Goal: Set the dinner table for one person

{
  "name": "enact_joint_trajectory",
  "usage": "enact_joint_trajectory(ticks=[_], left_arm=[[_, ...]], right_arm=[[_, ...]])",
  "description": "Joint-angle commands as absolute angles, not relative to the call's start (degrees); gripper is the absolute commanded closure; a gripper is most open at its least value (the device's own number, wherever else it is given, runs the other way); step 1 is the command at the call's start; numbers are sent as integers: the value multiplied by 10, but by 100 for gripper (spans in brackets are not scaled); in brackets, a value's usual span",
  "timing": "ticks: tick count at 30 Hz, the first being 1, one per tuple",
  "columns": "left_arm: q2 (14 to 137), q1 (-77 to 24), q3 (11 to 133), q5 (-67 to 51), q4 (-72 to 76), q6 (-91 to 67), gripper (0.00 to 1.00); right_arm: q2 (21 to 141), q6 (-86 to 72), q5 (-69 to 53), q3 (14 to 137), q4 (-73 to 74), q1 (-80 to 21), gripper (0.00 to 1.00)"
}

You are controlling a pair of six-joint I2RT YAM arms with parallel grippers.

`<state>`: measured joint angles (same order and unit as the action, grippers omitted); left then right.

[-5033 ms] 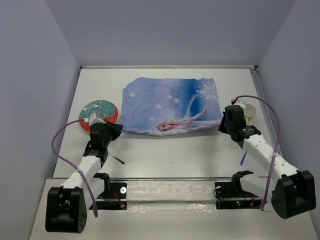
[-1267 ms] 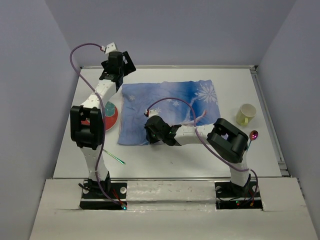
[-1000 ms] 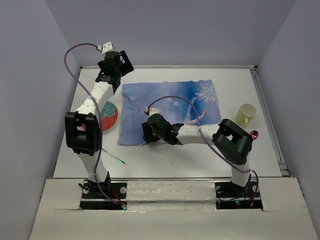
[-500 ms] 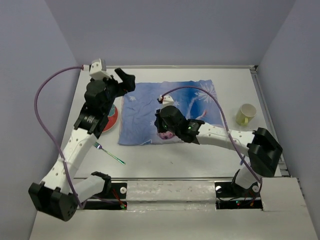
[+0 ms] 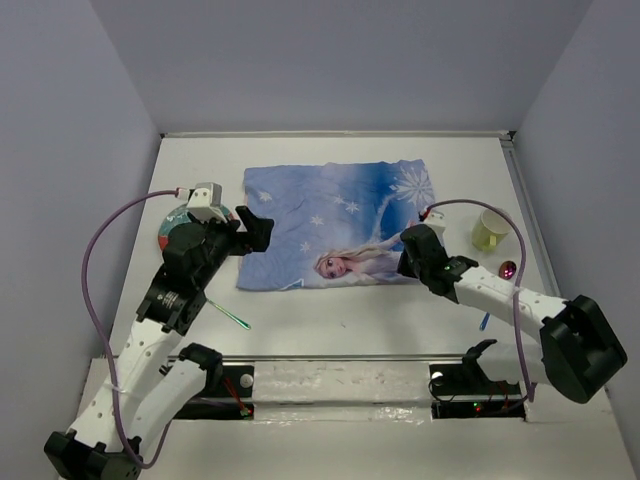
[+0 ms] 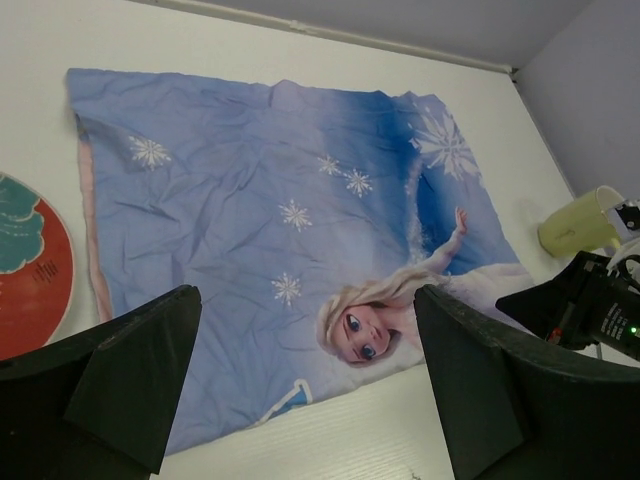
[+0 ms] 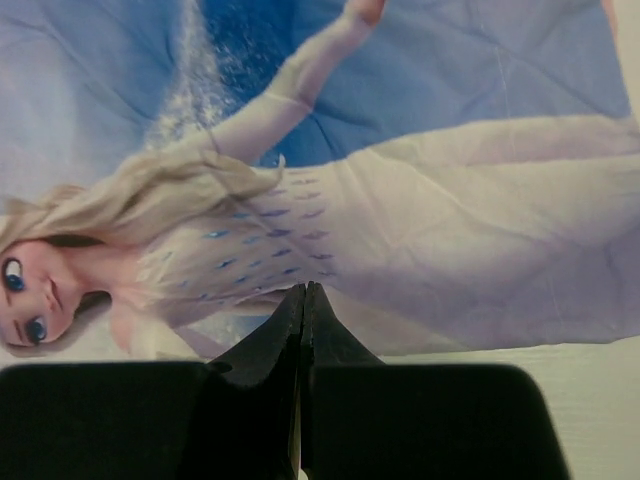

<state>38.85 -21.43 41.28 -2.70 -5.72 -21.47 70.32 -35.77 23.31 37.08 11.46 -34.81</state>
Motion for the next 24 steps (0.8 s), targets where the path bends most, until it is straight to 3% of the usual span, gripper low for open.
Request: enact_joint_trajectory(ticks=[1, 6, 19, 21, 22, 24], left_arm=[[373, -219, 420, -40, -63, -163, 1], [357, -218, 395, -36, -62, -151, 1], [372, -214, 396, 40, -80, -193, 1], [380, -209, 396, 44, -79, -211, 1], [386, -197, 390, 44, -76, -239, 1], [391, -178, 375, 28, -51, -266, 1]], right_arm=[[727, -407, 211, 343, 77, -345, 100], [791, -439, 185, 326, 47, -345, 100], [711, -441, 187, 316, 51, -390, 99], [688, -424, 187, 327, 57, -390, 92], [666, -407, 185, 338, 61, -390, 80], [649, -391, 169, 348, 65, -390, 71]])
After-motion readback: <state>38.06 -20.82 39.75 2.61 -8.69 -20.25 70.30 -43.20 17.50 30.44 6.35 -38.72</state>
